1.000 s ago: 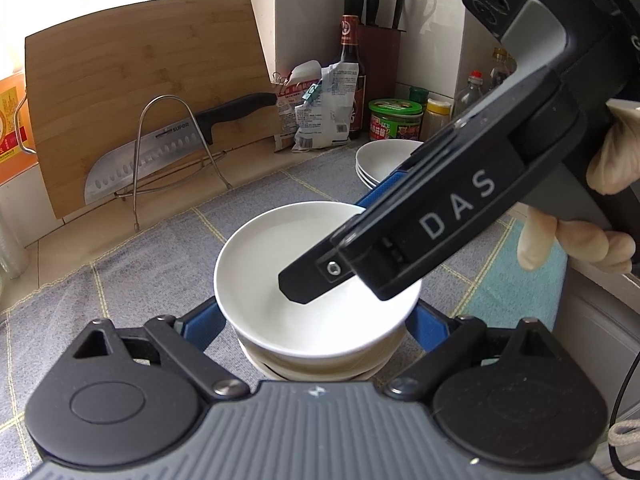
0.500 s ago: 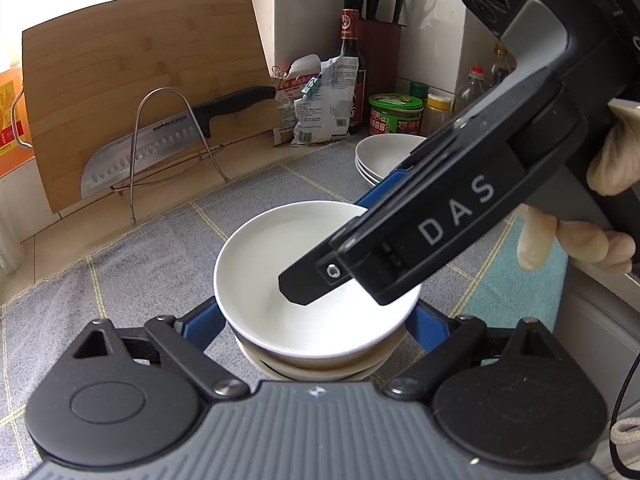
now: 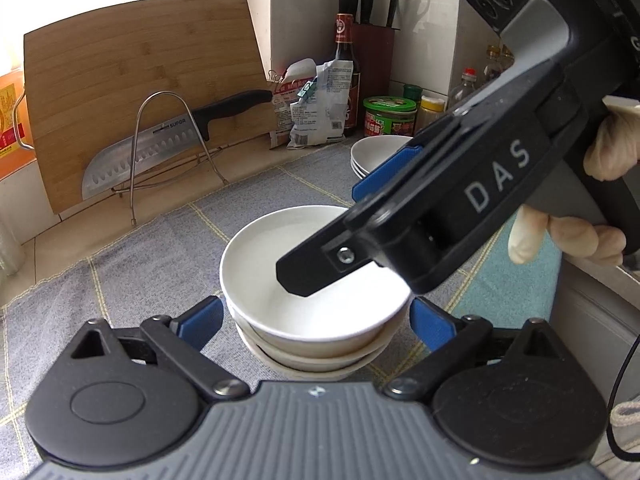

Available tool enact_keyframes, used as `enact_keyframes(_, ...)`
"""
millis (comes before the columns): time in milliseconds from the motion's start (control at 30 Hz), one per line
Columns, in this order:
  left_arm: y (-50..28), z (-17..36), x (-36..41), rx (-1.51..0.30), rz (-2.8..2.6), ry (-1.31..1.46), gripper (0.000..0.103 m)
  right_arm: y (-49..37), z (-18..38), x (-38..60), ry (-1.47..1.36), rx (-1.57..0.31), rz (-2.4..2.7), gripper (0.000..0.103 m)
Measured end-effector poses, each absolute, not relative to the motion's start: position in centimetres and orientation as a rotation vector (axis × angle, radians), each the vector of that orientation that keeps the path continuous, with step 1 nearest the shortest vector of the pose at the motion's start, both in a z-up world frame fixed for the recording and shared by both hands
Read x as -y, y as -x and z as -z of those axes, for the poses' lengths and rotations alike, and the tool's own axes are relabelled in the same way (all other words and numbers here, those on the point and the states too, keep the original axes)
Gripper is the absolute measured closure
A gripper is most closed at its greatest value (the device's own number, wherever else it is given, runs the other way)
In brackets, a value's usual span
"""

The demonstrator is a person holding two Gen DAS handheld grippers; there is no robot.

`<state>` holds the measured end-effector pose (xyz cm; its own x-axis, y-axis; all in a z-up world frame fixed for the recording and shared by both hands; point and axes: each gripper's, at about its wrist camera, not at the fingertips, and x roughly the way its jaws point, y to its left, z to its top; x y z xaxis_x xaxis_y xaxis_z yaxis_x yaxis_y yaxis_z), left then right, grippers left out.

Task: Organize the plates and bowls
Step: 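Lower the held bowl into the nested white bowls and open the right tool, then close the left tool on the three-bowl stack while the right tool grips its opposite rim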

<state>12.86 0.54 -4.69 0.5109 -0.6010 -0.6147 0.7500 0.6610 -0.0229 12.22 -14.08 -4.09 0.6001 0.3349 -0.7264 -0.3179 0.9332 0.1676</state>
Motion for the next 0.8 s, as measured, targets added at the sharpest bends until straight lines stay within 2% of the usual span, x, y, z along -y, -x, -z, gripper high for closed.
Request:
enact_keyframes(533,-12.0,6.1,-2.7,-0.686,0.839,-0.338,0.004,-8.0,5.0,14.4,0.000,-0.819,-0.334,0.000)
enact_keyframes(800,-12.6,7.8,-1.8,-0.745,0.790,-0.362,0.004,-7.2,7.5,15.3,0.070,-0.889,-0.316,0.000)
